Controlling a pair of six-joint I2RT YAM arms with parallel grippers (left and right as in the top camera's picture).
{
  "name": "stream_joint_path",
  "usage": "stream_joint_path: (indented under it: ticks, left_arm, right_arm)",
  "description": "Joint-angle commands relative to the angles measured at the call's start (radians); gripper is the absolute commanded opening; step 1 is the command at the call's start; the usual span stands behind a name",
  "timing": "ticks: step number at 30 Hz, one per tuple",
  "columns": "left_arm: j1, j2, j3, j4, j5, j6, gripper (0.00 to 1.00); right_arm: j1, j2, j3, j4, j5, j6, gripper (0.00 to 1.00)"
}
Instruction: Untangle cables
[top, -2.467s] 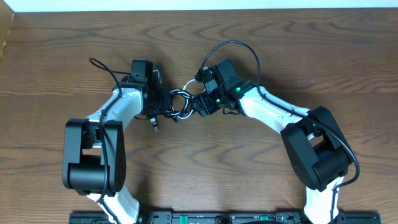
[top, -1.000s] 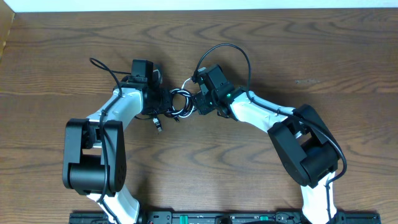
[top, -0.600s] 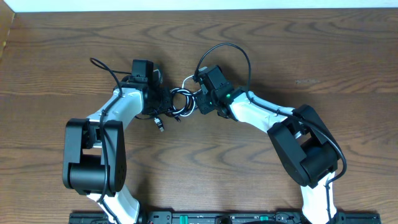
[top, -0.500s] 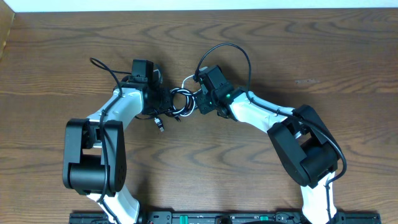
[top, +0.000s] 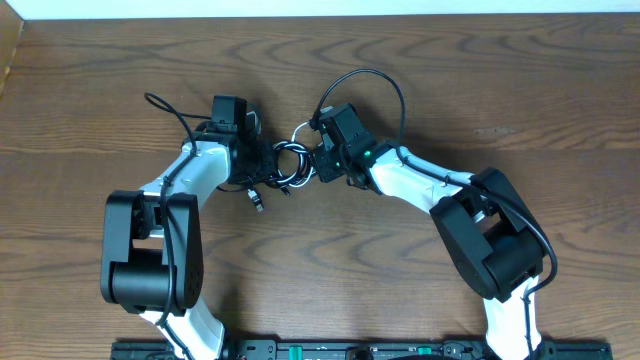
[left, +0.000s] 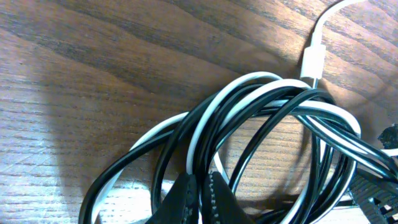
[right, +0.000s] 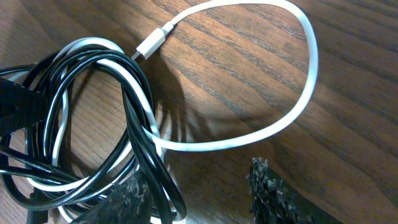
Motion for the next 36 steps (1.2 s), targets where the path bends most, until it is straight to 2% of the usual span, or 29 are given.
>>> stream_joint_path:
  ticks: [1,7,12,14,17,22,23,28,30,33,34,36]
  left_arm:
    - [0.001,0.021,-0.006,-0.002,-0.006,-0.001,0.08]
    - [0.001,0.021,-0.006,-0.002,-0.006,-0.001,0.08]
    - [0.001,0.021,-0.006,-0.002,-0.006,-0.001,0.08]
    - [0.001,0.021,-0.006,-0.002,-0.006,-0.001,0.08]
    - [0.001,0.021,-0.006,-0.002,-0.006,-0.001,0.08]
    - [0.001,0.021,-0.006,-0.002,-0.006,-0.001,0.08]
    - [0.001,0.021,-0.006,-0.002,-0.006,-0.001,0.08]
    - [0.001,0.021,-0.006,-0.003,-0.007,-0.001,0.08]
    - [0.001,0.021,-0.006,-0.003,-0.019,0.000,0.16]
    - [0.000,0.022,-0.006,-0.009,-0.067,0.000,0.39]
    - [0.000,0.022,-0.006,-0.010,-0.074,0.000,0.45]
    - [0.000,0.023,-0.006,-0.010,-0.075,0.000,0.49]
  right_arm:
    - [0.008,0.031,-0.002,0.010,0.018,0.019,0.45]
    - [0.008,0.034,-0.002,0.023,0.057,0.038,0.40]
    - [0.026,0.056,-0.002,0.066,0.061,0.037,0.39]
    - [0.043,0.074,-0.002,0.081,0.117,0.037,0.39]
    - [0.064,0.091,-0.002,0.076,0.222,0.035,0.47]
    - [0.095,0.096,0.014,0.046,0.231,-0.013,0.58]
    - [0.101,0.112,0.034,0.001,0.251,-0.016,0.63]
    - [0.102,0.216,0.200,-0.238,0.319,-0.016,0.74]
    - [0.101,0.273,0.291,-0.355,0.328,-0.016,0.84]
    - [0.101,0.339,0.404,-0.487,0.324,-0.016,0.97]
    - [0.103,0.360,0.440,-0.520,0.312,-0.016,0.99]
    - [0.104,0.377,0.483,-0.557,0.278,-0.016,0.99]
